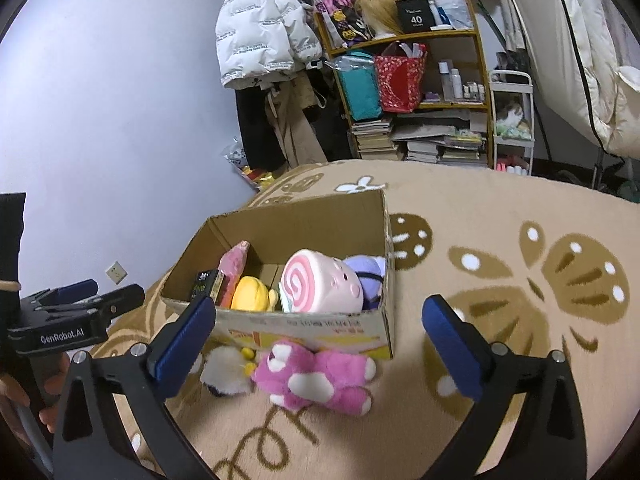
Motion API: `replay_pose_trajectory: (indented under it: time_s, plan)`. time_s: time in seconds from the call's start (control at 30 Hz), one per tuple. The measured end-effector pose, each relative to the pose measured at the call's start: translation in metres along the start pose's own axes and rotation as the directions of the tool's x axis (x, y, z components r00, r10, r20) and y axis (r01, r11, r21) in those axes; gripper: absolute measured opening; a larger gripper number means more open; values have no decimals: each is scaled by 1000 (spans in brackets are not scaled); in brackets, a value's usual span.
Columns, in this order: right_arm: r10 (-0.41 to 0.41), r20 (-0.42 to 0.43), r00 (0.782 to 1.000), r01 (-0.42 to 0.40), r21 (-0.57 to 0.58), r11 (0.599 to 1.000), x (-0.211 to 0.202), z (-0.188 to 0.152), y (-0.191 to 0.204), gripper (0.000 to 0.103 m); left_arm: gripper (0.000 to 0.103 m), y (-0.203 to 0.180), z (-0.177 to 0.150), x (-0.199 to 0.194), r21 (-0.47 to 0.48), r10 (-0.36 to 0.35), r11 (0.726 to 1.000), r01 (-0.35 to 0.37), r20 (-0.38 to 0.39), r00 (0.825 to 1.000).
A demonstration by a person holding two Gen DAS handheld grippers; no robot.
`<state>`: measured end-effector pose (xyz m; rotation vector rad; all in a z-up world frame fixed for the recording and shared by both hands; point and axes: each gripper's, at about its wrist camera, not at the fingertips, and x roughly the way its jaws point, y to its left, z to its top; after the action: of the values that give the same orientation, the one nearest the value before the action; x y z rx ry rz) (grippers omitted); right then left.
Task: Organize soft objects
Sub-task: 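Withdraw both tools and move toward the white chick and pink plush bear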
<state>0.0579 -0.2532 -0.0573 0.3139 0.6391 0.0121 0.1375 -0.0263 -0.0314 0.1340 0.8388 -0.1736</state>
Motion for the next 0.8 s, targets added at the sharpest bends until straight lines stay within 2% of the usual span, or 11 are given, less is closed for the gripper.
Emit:
replay_pose_trajectory:
  time_s: [0.2, 0.33, 0.47, 0.8]
  plan:
    - [3, -30, 1000, -2, 24, 1000, -3, -9, 2, 103, 102, -5, -10, 2, 6, -24, 1000, 24, -36, 999]
    - [-14, -44, 999, 15, 18, 1000, 0, -12, 2, 103, 102, -11, -14, 6, 30, -16, 999, 18, -53, 998]
    - [-30, -62, 998, 31, 7, 1000, 5, -16, 2, 103, 102, -14, -19, 13, 28, -47, 998, 49, -84, 995]
    - [-32, -139, 990, 36, 30, 999, 24, -31, -6, 103, 102, -15, -28, 31, 24, -35, 999, 39, -128, 991]
